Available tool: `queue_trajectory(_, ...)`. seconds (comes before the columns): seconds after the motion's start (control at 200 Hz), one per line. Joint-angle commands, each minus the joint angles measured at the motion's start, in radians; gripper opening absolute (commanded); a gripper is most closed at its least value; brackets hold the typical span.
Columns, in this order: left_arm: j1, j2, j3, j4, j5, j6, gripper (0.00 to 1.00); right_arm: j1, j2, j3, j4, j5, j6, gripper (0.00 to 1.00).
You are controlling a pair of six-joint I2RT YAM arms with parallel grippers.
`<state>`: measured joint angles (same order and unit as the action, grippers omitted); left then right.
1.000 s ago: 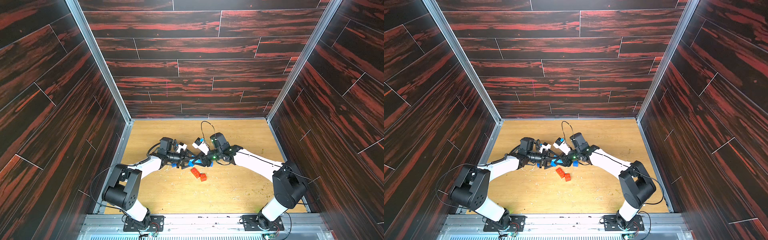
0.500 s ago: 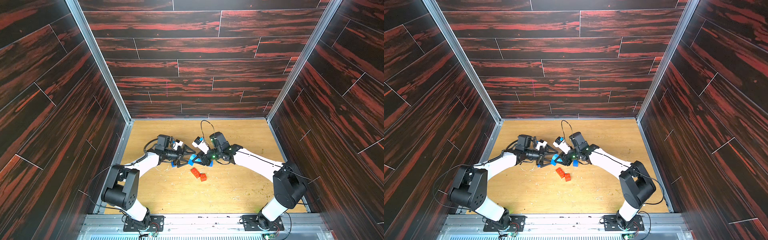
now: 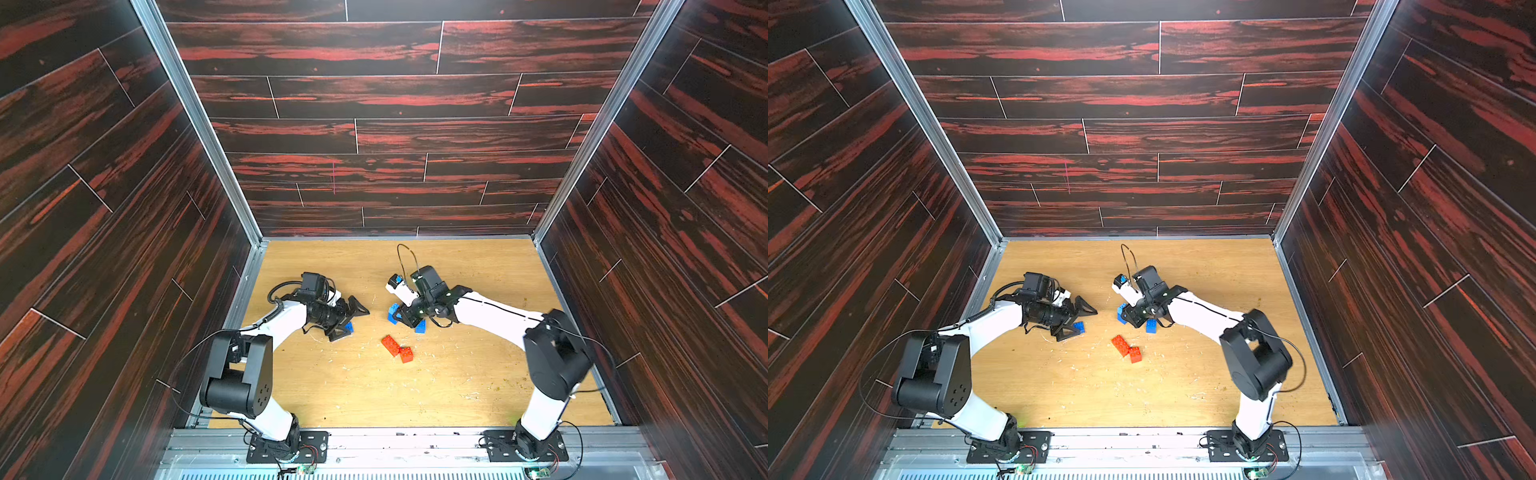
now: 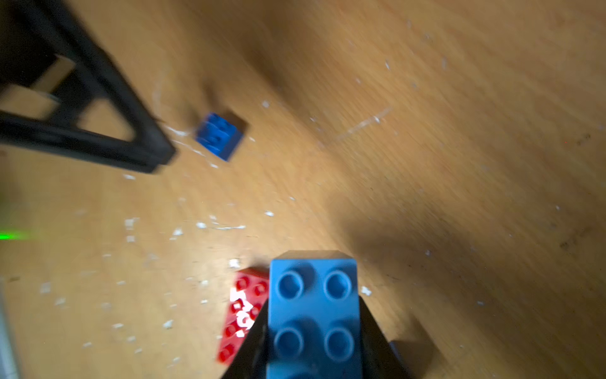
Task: Assemble a giraffe with lego
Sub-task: Adjust the lego brick at the center of the board.
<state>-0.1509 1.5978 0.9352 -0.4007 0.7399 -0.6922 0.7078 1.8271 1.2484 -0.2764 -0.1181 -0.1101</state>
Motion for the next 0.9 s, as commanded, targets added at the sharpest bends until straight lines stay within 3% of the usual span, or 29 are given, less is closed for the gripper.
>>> queue_trajectory(0.0,-0.001,-0.036,0.017,-0.058,-0.031,0.046,1.0,0.003,0.032,0.017,0.021,0.081,-0.017,0.23)
queue_trajectory(0.897,-0.001,-0.02,-0.01,-0.03,-0.011,0.043,1.0,0.009,0.124,-0.05,0.172,0.102,-0.025,0.27)
